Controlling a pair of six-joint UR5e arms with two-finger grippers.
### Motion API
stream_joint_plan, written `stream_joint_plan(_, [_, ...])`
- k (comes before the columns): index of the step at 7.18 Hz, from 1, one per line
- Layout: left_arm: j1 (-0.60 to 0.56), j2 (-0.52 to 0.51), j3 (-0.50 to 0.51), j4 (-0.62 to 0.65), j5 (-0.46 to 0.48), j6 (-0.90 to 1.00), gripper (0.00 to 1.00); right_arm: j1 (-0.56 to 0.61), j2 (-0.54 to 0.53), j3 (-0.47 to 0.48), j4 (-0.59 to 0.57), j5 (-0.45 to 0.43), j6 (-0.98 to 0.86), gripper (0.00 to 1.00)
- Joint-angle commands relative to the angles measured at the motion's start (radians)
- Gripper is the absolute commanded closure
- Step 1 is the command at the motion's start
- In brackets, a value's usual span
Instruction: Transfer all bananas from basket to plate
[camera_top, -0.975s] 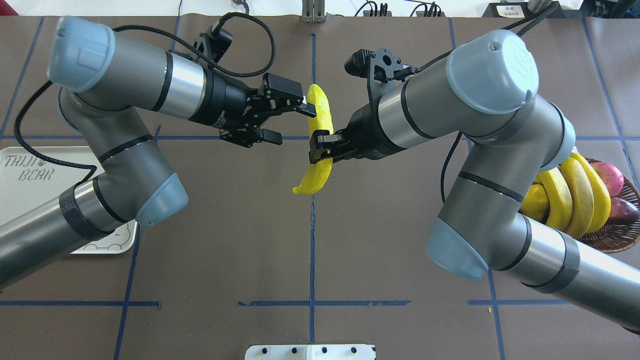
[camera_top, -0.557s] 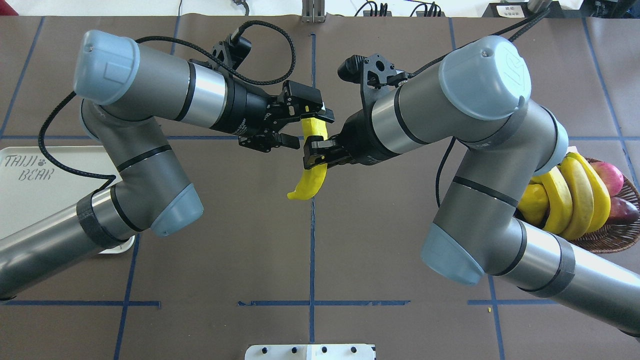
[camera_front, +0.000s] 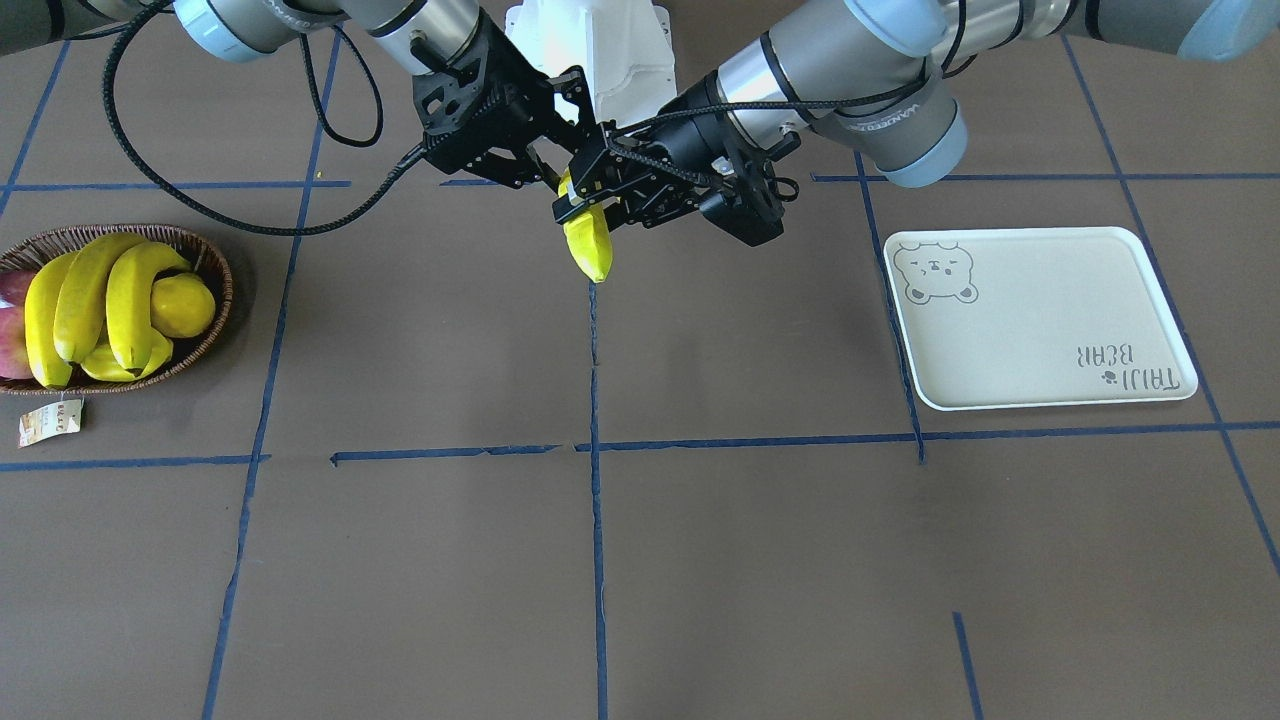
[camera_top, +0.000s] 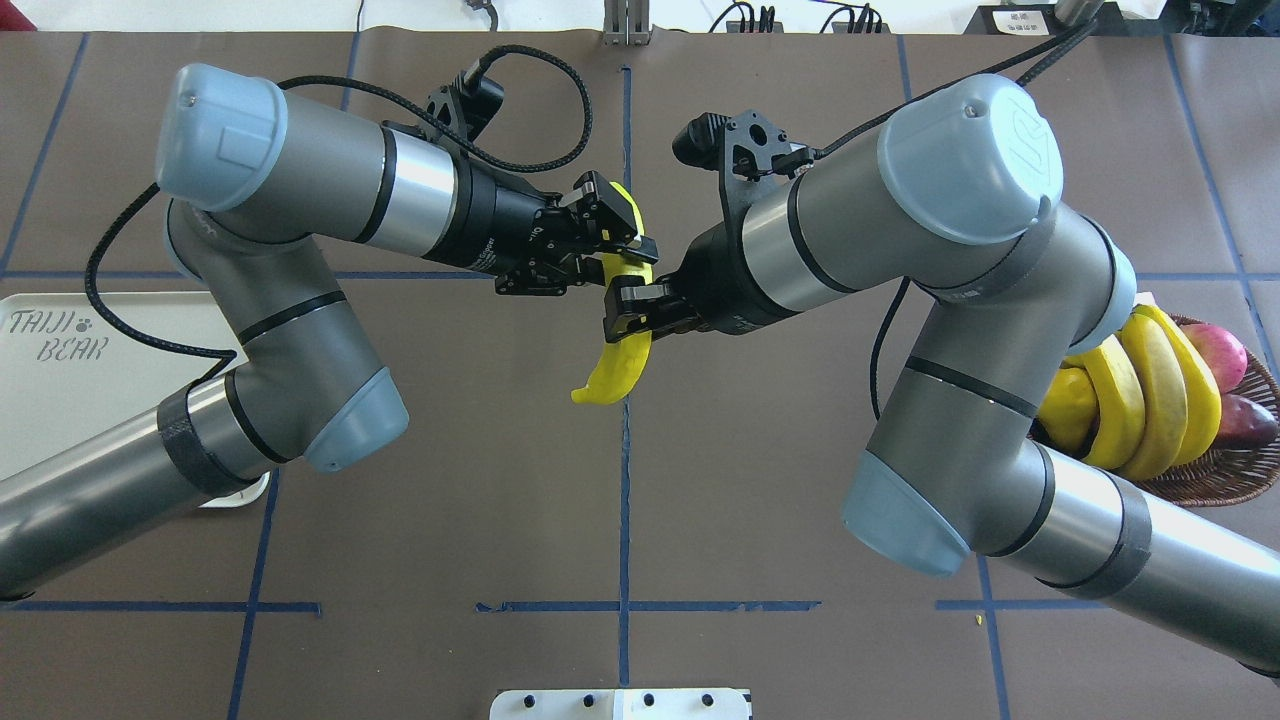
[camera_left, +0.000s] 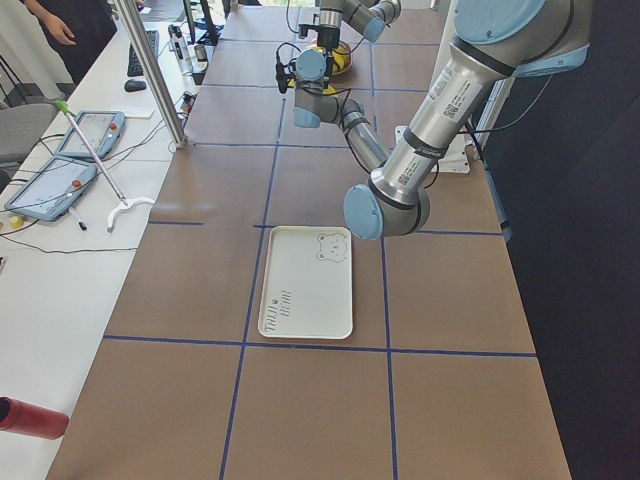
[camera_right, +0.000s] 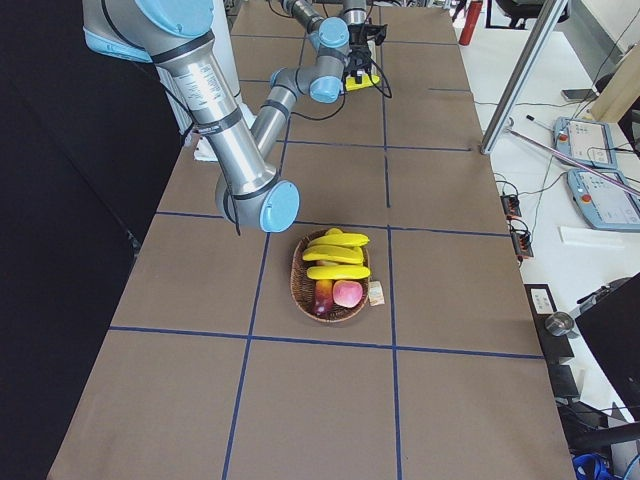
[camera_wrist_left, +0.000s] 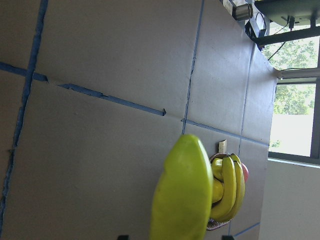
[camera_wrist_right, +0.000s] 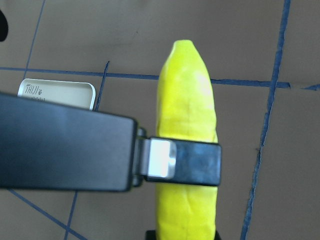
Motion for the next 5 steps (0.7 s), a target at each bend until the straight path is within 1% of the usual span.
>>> stream_joint_plan(1, [-0.003,0.001,0.004,0.001,0.000,0.001,1.00,-0.006,0.000,0.001,0.001,0.000,0.037,0.00])
stream_joint_plan(3, [-0.010,0.007,0.005,0.003,0.000,0.016,1.00,-0.001,-0.001,0.023,0.001,0.000,0.065,0.00])
stream_joint_plan(4, [-0.036,0.012,0.020,0.012,-0.003,0.024,1.00,0.005,-0.007,0.042,0.000,0.002,0.065,0.00])
stream_joint_plan(5, [-0.102,0.053,0.030,0.091,-0.054,0.028,1.00,0.016,-0.018,0.070,-0.014,0.005,0.065,0.00])
